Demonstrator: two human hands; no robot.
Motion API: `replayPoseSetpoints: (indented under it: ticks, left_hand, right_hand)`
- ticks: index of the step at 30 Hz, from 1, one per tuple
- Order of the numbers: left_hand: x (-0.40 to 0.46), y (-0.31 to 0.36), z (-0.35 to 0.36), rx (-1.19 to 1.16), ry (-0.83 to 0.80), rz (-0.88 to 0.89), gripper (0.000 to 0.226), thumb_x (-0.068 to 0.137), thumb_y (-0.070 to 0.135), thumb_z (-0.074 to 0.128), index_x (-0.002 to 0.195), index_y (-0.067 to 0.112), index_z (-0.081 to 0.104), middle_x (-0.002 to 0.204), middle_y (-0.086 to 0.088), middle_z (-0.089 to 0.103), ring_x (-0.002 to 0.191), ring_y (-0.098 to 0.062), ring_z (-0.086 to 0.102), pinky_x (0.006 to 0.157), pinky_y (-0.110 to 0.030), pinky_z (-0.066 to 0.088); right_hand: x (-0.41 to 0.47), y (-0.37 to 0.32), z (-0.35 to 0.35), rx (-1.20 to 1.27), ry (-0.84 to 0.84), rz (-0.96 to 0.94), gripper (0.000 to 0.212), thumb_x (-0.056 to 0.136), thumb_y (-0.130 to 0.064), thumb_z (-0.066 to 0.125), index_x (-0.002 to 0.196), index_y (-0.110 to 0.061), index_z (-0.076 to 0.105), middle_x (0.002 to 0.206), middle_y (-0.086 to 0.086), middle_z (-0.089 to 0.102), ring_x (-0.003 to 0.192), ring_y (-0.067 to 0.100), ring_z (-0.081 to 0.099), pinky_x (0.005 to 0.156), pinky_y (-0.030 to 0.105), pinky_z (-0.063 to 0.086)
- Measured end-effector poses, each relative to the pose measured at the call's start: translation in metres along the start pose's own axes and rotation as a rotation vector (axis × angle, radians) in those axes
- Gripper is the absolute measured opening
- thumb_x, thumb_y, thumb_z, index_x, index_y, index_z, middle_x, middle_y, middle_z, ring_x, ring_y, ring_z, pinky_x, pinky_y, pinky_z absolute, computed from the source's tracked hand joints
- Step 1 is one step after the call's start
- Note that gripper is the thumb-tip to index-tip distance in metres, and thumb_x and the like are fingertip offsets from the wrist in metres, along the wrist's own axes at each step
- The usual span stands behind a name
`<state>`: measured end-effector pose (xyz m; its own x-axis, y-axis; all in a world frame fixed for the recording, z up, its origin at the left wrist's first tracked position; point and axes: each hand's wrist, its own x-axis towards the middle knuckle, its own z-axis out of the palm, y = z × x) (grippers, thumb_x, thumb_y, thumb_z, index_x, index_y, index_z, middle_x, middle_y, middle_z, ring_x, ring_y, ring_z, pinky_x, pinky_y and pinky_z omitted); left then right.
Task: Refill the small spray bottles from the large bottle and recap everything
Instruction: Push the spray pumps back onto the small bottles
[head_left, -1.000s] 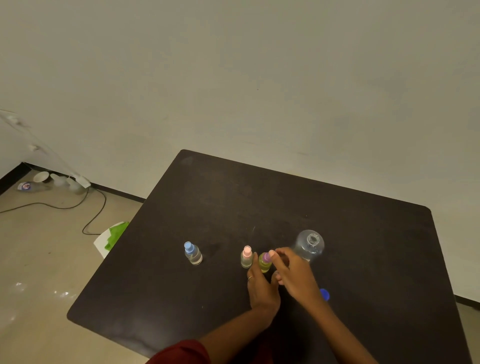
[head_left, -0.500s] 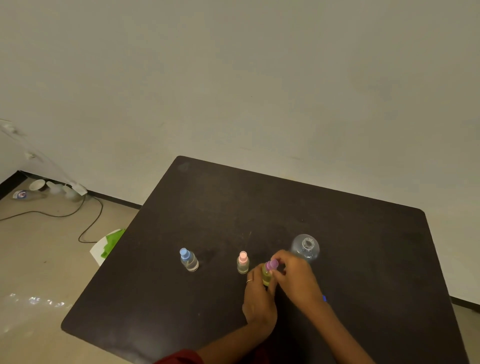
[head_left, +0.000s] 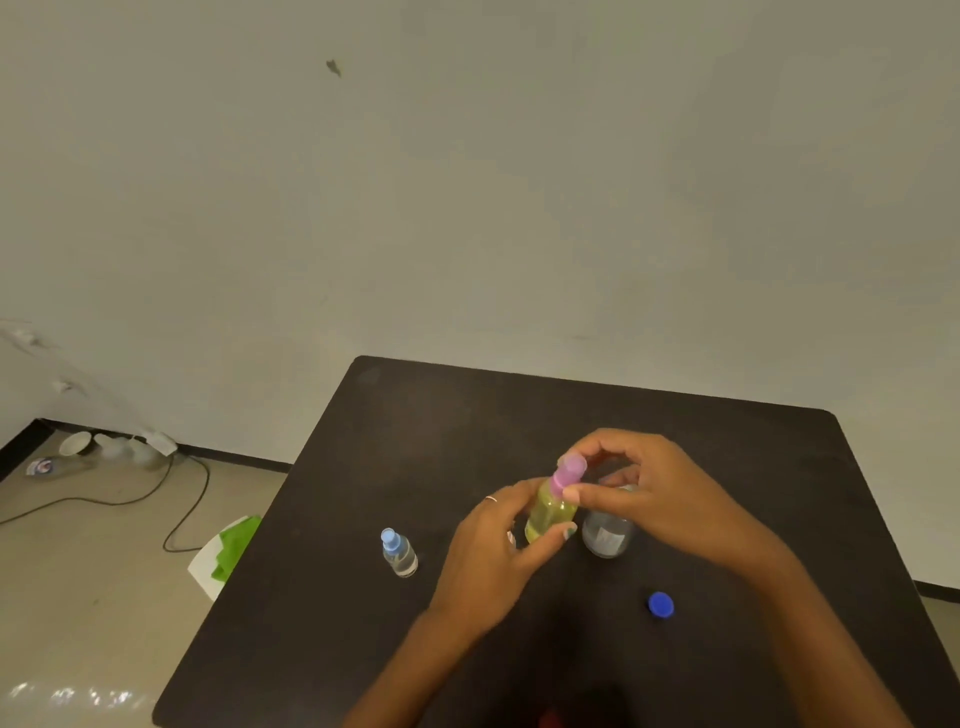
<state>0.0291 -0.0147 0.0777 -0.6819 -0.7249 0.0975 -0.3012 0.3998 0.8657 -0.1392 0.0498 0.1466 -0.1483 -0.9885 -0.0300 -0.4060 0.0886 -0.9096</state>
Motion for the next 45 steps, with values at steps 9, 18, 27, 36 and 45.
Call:
replayPoseSetpoints:
  ticks: [9,18,27,36,45]
  left_hand:
    - [0.003,0.043,-0.057,-0.219,-0.077,0.119,0.029,0.090,0.023,0.061,0.118,0.026,0.058,0.109,0.011,0.065,0.107,-0.009,0.060,0.094,-0.022,0.048]
    - [-0.001,0.069,-0.095,-0.240,-0.068,0.220,0.021,0.085,0.038,0.060,0.106,0.038,0.061,0.099,0.010,0.068,0.099,-0.014,0.064,0.092,-0.033,0.050]
    - [-0.011,0.072,-0.121,-0.318,-0.025,0.260,0.027,0.080,0.044,0.061,0.105,0.035,0.064,0.094,-0.005,0.067,0.093,-0.024,0.063,0.085,-0.026,0.053]
    - [-0.022,0.074,-0.152,-0.337,-0.047,0.267,0.027,0.082,0.032,0.065,0.107,0.024,0.066,0.096,-0.006,0.070,0.094,-0.019,0.065,0.080,-0.012,0.049]
    - [-0.037,0.069,-0.181,-0.300,-0.040,0.302,0.024,0.084,0.036,0.064,0.106,0.026,0.066,0.093,-0.001,0.070,0.093,-0.017,0.064,0.078,-0.013,0.049]
  right_hand:
    - [-0.005,-0.067,0.000,0.089,0.065,-0.175,0.022,0.079,-0.029,0.064,0.101,-0.026,0.067,0.104,-0.010,0.070,0.104,0.012,0.064,0.091,0.031,0.052]
    - [-0.003,-0.108,0.012,0.048,0.132,-0.223,0.030,0.080,-0.033,0.061,0.109,-0.034,0.065,0.106,-0.013,0.068,0.104,0.009,0.061,0.086,0.024,0.053]
    - [-0.005,-0.135,0.042,0.237,0.261,-0.245,0.028,0.074,-0.029,0.065,0.100,-0.019,0.069,0.100,-0.002,0.071,0.098,0.012,0.065,0.084,0.023,0.053]
    - [-0.006,-0.162,0.061,0.219,0.229,-0.244,0.033,0.076,-0.031,0.061,0.107,-0.021,0.068,0.105,-0.004,0.072,0.105,0.011,0.064,0.092,0.030,0.052]
    - [-0.004,-0.177,0.094,0.295,0.261,-0.287,0.036,0.078,-0.028,0.059,0.113,-0.022,0.064,0.108,-0.004,0.070,0.105,0.011,0.064,0.089,0.022,0.052]
